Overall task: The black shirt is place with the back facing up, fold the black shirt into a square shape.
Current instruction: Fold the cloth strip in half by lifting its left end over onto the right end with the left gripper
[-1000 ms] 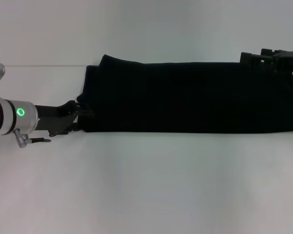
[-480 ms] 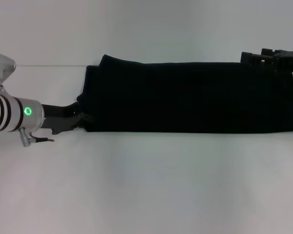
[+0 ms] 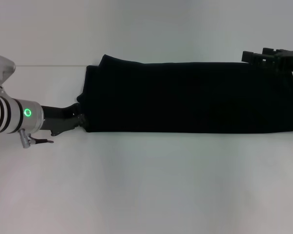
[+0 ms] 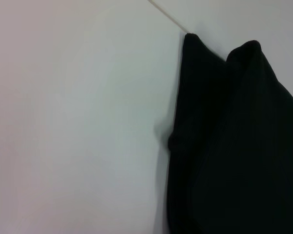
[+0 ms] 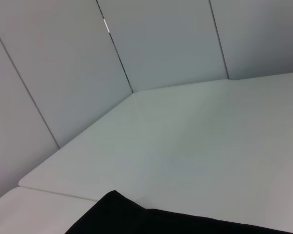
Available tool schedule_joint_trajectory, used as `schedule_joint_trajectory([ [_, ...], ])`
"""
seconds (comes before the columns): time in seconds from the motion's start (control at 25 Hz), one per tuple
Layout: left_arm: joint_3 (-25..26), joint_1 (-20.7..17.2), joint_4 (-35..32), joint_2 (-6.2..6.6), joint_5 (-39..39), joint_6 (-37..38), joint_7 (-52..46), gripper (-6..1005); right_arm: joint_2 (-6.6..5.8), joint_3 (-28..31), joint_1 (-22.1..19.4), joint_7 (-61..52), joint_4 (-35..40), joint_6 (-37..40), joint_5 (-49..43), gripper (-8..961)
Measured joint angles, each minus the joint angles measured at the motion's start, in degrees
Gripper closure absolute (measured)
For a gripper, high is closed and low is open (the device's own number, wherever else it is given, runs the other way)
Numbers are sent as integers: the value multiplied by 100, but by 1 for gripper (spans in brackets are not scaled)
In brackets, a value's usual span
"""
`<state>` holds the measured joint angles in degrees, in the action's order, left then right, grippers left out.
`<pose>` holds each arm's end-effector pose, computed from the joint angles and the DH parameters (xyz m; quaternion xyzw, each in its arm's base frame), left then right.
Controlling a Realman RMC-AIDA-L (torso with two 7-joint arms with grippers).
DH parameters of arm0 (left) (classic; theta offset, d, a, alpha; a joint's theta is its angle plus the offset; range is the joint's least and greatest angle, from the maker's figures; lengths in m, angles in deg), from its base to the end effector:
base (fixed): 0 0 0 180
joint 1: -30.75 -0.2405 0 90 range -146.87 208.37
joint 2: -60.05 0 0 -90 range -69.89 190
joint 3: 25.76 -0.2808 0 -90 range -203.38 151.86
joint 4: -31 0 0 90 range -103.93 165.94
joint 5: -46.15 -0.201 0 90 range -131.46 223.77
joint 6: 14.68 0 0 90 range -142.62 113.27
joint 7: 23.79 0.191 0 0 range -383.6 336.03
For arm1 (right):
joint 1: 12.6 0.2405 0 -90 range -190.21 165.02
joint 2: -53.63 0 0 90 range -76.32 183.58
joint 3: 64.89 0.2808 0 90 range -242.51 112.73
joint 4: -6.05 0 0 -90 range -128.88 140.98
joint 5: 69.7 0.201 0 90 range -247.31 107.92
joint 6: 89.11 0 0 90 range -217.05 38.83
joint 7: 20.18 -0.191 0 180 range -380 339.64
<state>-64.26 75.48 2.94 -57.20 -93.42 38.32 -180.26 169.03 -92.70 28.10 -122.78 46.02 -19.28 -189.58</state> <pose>-0.3049 0.4515 -0.0634 -0.6342 -0.7185 -0.1436 0.2467 0.2567 0.4655 0.0245 -0.8434 0.3688 0.2516 0.2990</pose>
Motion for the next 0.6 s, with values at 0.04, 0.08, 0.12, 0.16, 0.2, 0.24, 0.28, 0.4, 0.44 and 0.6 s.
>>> schedule_joint_trajectory([
  [0.04, 1, -3, -4, 0, 0, 14, 8, 985, 0, 0, 0, 13, -7, 0, 0, 71],
  [0.08, 2, -8, -9, 1, 0, 37, 16, 990, 0, 3, 0, 25, -18, 0, 0, 71],
  [0.12, 7, -12, -23, 1, 0, 78, 23, 994, 0, 6, 0, 34, -24, 0, 0, 71],
  [0.16, 15, -15, -35, 1, 1, 122, 29, 999, 0, 8, -2, 38, -27, 1, 1, 71],
  [0.2, 23, -19, -48, 2, 5, 185, 36, 1004, 0, 8, -4, 39, -28, 0, 1, 71],
  [0.24, 32, -25, -62, 4, 12, 235, 39, 1003, 0, 8, -7, 39, -29, 1, 1, 72],
  [0.28, 43, -38, -88, 9, 24, 306, 41, 1002, 0, 8, -9, 39, -29, 2, 0, 72],
  [0.4, 73, -109, -215, 16, 45, 508, 40, 999, 0, 8, -10, 43, -32, 5, 1, 72],
  [0.44, 83, -141, -269, 18, 48, 576, 29, 998, 0, 7, -10, 45, -33, 4, 0, 72],
  [0.6, 303, -210, -331, 39, 56, 787, 11, 960, 8, 5, -16, 46, -23, 5, 0, 71],
])
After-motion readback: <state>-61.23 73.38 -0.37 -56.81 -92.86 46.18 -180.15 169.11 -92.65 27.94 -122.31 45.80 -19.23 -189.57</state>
